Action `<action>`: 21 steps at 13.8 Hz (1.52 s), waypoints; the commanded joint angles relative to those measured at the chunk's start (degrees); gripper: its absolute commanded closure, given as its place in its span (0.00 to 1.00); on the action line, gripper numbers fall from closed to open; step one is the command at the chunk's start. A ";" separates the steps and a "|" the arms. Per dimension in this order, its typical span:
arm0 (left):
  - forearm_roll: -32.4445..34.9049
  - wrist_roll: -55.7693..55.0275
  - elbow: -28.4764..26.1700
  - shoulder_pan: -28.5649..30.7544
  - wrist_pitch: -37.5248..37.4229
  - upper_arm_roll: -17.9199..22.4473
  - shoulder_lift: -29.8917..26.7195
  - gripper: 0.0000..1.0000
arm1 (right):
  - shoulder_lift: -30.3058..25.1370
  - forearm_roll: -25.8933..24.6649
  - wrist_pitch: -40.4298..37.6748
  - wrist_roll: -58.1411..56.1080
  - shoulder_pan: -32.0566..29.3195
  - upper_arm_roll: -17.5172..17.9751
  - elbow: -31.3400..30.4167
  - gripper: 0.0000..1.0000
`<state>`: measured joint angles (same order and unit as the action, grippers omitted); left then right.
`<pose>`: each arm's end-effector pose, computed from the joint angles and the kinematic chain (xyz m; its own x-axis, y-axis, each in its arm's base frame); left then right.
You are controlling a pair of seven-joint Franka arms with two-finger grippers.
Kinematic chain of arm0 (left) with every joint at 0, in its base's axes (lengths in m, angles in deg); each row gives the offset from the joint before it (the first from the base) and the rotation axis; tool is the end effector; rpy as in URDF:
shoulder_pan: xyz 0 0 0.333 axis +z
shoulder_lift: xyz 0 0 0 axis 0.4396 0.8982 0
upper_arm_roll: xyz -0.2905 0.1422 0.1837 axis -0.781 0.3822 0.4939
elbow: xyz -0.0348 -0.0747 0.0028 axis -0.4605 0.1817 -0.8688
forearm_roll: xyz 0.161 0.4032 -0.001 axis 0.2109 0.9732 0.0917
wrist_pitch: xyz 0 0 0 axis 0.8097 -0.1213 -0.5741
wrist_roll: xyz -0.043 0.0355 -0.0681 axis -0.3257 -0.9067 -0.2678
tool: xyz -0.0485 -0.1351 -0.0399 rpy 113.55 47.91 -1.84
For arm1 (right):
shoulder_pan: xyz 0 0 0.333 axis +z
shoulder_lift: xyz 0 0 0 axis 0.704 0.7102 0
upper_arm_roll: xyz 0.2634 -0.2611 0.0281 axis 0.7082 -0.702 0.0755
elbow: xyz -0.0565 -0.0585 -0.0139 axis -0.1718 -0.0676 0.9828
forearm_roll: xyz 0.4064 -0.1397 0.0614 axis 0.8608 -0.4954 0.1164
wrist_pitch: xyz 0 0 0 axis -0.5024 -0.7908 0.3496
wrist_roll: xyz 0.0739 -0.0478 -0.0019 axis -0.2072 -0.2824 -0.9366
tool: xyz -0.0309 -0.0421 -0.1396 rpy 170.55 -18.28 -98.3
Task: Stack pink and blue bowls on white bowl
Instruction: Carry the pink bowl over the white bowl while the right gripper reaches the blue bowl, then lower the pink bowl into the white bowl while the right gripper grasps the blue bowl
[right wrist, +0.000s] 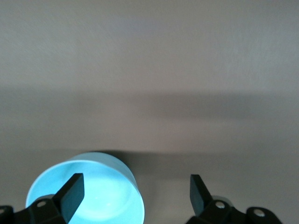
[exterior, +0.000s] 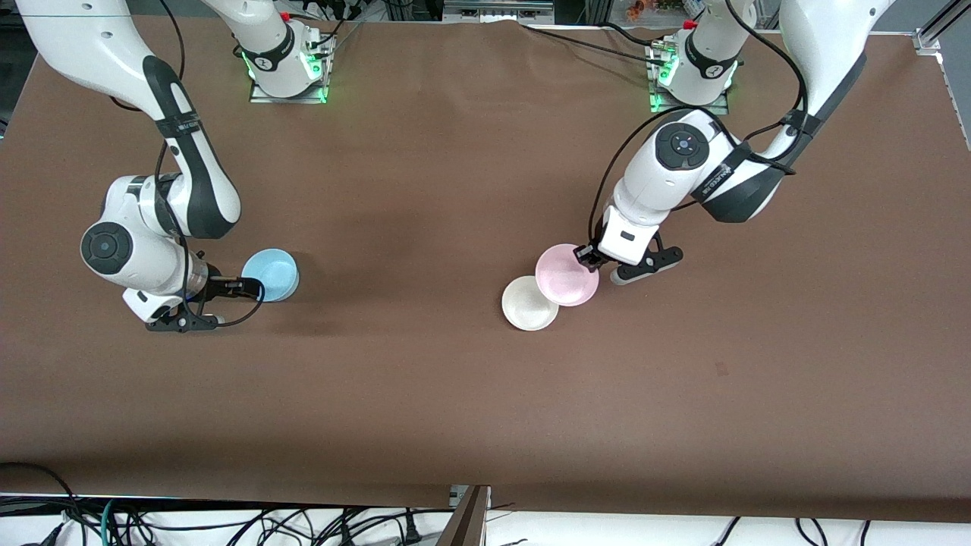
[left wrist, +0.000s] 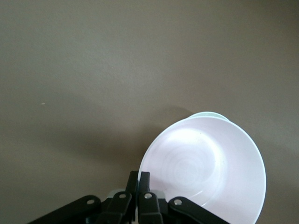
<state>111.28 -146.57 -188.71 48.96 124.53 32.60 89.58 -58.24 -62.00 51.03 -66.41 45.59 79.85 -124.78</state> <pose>0.5944 -0.3167 0.3043 0.9088 0.4167 0.0223 0.4064 -0.8959 0.1792 0.6698 0.0043 0.2123 0.9966 0.0055 -0.0821 0.0068 -0.9999 0.0151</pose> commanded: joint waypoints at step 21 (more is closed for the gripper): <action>6.40 -17.08 10.25 -25.69 4.93 21.04 8.79 1.00 | -4.49 6.53 -5.69 -3.04 -1.55 2.87 -2.15 1.00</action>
<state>114.23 -160.38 -179.69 24.70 129.10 52.58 97.31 -60.99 -56.40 49.79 -69.05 44.58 80.76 -129.20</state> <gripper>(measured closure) 0.969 0.982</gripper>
